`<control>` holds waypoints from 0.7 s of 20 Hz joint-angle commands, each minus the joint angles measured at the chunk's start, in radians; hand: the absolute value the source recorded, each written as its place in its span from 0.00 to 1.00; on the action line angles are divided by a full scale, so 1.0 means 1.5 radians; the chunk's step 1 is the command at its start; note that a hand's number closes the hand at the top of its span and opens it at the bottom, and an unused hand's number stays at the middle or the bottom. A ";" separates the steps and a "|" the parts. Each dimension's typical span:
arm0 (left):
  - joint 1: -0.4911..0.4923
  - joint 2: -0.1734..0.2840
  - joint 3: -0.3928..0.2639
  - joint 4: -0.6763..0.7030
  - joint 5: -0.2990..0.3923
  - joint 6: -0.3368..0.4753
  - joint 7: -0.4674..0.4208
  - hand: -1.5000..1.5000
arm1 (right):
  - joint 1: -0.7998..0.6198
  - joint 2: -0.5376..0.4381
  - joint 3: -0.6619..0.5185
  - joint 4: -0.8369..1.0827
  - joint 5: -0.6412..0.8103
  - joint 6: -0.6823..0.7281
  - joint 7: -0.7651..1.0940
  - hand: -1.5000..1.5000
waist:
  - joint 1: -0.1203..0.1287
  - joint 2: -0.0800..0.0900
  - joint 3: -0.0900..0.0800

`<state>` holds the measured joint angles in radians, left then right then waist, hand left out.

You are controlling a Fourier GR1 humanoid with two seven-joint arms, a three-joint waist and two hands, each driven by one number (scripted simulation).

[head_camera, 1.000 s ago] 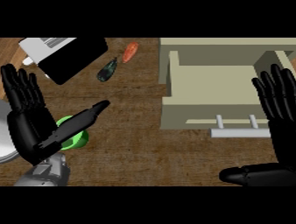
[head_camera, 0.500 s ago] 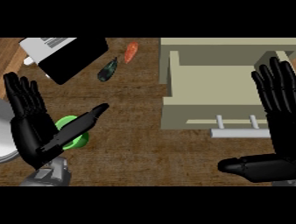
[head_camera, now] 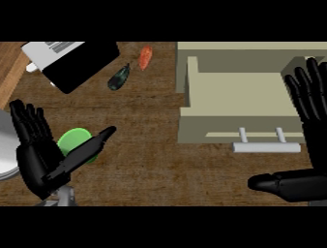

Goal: Pick up the cup, place it into the drawer and close the drawer

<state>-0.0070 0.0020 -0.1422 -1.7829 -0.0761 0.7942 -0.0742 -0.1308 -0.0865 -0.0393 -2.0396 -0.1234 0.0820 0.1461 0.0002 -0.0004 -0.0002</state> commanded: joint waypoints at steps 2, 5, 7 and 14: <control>0.043 -0.001 -0.009 0.050 0.054 0.030 -0.071 0.00 | -0.009 0.028 0.042 -0.027 0.040 -0.032 0.013 0.00 | 0.001 0.000 0.000; 0.060 -0.001 -0.013 0.071 0.088 0.038 -0.124 0.00 | 0.022 0.025 0.032 0.004 0.025 -0.005 -0.026 0.00 | 0.001 0.000 0.000; 0.055 -0.001 0.000 0.056 0.069 0.041 -0.085 0.00 | 0.038 0.022 0.021 0.024 0.026 0.009 -0.068 0.00 | 0.001 0.000 0.000; 0.106 -0.001 0.027 0.119 0.160 -0.024 -0.200 0.00 | 0.010 0.010 0.010 0.014 0.007 0.010 -0.018 0.00 | 0.001 0.000 0.000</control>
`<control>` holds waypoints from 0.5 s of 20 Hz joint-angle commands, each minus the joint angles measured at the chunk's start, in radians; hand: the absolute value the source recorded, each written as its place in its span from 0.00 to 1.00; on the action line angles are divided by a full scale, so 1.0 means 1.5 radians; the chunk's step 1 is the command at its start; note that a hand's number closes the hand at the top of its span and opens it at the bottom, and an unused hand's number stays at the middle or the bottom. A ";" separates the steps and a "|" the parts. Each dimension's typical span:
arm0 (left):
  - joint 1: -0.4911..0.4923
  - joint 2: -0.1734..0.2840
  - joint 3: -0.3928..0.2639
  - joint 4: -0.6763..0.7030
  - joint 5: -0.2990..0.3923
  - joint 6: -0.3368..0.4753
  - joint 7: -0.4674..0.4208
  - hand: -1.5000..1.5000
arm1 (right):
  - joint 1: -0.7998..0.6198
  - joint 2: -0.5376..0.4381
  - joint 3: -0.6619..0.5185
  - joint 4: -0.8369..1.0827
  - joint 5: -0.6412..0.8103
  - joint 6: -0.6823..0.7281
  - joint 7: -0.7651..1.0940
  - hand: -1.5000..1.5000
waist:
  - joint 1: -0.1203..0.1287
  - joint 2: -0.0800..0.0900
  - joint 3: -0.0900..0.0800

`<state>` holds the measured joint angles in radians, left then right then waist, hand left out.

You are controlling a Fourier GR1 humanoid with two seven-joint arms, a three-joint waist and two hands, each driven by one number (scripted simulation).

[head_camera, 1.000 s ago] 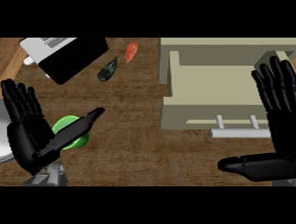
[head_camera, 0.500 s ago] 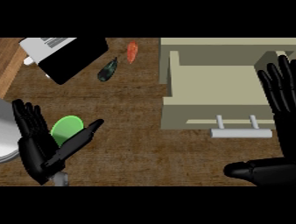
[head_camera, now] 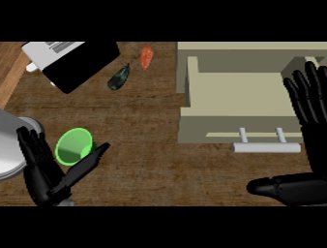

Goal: Pick up the cup, place it into the drawer and close the drawer

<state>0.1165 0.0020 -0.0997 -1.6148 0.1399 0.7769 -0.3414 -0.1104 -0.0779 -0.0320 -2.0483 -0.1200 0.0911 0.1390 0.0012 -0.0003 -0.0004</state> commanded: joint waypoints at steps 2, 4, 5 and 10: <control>-0.004 -0.001 0.046 0.071 0.056 -0.062 -0.063 0.00 | -0.025 -0.007 -0.018 0.034 0.001 0.002 -0.015 0.00 | 0.000 0.000 0.000; -0.009 -0.001 0.039 0.122 0.099 -0.055 -0.121 0.00 | -0.038 -0.017 -0.026 0.013 -0.031 0.008 0.032 0.00 | 0.000 0.000 0.000; 0.024 -0.001 0.022 0.094 0.092 -0.055 -0.113 0.00 | 0.001 0.019 0.029 -0.002 0.029 -0.015 0.003 0.00 | 0.000 0.000 0.000; -0.026 0.008 0.080 0.128 0.087 -0.079 -0.094 0.00 | 0.014 0.015 0.013 0.019 0.007 0.011 -0.040 0.00 | 0.000 0.000 0.000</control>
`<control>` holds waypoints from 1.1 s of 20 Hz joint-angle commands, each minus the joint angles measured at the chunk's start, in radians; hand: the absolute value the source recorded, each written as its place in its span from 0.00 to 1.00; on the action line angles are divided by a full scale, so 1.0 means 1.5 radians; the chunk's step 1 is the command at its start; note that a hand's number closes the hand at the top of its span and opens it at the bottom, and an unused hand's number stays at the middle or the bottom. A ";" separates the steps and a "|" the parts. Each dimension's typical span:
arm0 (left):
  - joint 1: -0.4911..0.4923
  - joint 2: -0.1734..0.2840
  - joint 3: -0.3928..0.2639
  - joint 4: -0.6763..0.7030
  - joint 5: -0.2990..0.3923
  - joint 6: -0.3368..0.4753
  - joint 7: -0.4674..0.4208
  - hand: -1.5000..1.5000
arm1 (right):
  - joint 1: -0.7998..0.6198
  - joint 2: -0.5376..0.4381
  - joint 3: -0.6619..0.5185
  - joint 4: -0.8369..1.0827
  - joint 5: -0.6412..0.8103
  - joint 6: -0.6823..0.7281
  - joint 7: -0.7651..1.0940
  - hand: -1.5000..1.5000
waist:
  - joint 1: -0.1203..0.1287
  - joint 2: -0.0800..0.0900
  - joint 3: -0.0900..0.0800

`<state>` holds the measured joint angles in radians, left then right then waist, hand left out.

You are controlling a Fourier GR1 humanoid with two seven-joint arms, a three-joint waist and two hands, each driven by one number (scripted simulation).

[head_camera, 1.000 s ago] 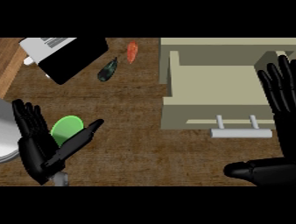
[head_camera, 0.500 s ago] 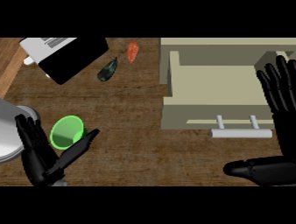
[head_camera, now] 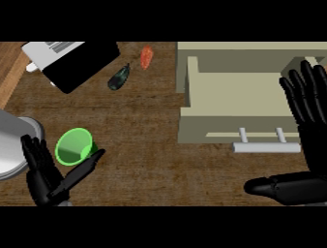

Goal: Pick up the cup, place it into the drawer and close the drawer

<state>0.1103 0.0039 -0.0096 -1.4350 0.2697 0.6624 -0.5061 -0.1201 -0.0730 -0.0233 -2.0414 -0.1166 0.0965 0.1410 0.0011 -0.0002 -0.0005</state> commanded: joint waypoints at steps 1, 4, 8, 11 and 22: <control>0.012 -0.002 -0.003 0.073 0.068 -0.021 -0.093 0.00 | -0.050 -0.022 -0.036 -0.007 -0.026 -0.008 0.057 0.00 | 0.000 0.000 0.000; -0.073 -0.002 0.034 0.187 0.101 -0.020 -0.153 0.00 | -0.004 -0.002 -0.003 -0.039 -0.009 -0.008 0.039 0.00 | -0.003 0.000 0.000; -0.048 -0.002 0.059 0.187 0.097 -0.057 -0.172 0.00 | -0.002 -0.022 -0.049 -0.008 -0.041 0.016 0.017 0.00 | -0.001 0.000 0.000; -0.025 0.011 0.092 0.212 0.120 -0.124 -0.185 0.00 | 0.001 -0.007 -0.008 -0.016 -0.006 0.011 0.012 0.00 | 0.000 0.000 0.000; -0.082 0.022 0.099 0.318 0.126 -0.140 -0.233 0.00 | 0.044 -0.004 0.001 -0.077 -0.006 0.013 0.044 0.00 | -0.001 0.000 0.000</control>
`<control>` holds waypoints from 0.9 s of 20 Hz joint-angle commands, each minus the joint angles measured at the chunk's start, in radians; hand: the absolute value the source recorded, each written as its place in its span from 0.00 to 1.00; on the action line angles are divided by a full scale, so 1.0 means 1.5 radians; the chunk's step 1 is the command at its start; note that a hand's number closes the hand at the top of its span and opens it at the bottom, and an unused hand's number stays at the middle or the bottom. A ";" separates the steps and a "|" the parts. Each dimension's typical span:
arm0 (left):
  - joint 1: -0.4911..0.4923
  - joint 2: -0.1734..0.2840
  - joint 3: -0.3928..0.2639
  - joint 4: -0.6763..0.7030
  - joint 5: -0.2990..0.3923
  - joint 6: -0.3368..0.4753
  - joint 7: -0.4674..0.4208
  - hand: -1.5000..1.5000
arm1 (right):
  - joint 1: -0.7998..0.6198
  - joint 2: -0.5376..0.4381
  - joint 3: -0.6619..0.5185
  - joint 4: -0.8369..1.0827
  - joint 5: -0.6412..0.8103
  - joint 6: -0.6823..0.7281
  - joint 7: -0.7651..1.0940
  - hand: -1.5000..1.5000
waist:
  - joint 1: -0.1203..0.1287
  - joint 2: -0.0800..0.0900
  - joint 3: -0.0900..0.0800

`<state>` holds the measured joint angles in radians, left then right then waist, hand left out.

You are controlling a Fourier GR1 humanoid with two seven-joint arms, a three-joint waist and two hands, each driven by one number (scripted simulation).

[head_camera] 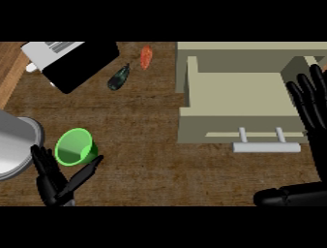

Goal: Pick up the cup, place it into the drawer and close the drawer

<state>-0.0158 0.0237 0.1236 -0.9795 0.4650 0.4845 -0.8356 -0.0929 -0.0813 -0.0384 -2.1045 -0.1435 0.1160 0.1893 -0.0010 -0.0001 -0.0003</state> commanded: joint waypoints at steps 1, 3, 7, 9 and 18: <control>-0.019 0.010 0.013 0.038 0.003 -0.037 -0.004 0.00 | 0.050 0.032 0.044 0.012 0.047 0.001 -0.065 0.00 | 0.000 0.000 0.000; -0.034 0.017 0.016 0.016 0.000 -0.025 0.013 0.00 | -0.002 0.019 0.029 0.030 0.028 -0.002 -0.029 0.00 | 0.001 0.000 0.000; -0.070 0.001 0.038 0.092 0.013 -0.052 -0.047 0.00 | -0.025 -0.011 -0.041 0.070 -0.023 0.023 -0.050 0.00 | 0.000 0.000 0.000; -0.091 -0.008 0.041 0.105 0.018 -0.051 -0.047 0.00 | 0.068 0.023 0.036 -0.016 0.029 0.013 -0.044 0.00 | -0.002 0.000 0.000; -0.145 0.037 0.100 0.256 0.061 -0.210 -0.106 0.00 | -0.011 0.026 0.030 0.035 0.034 -0.008 -0.028 0.00 | -0.002 0.001 0.000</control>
<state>-0.1823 0.0418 0.2343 -0.7075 0.5295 0.2828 -0.9526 -0.0978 -0.0678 -0.0309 -2.0810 -0.1341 0.1222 0.1646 -0.0025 0.0005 -0.0005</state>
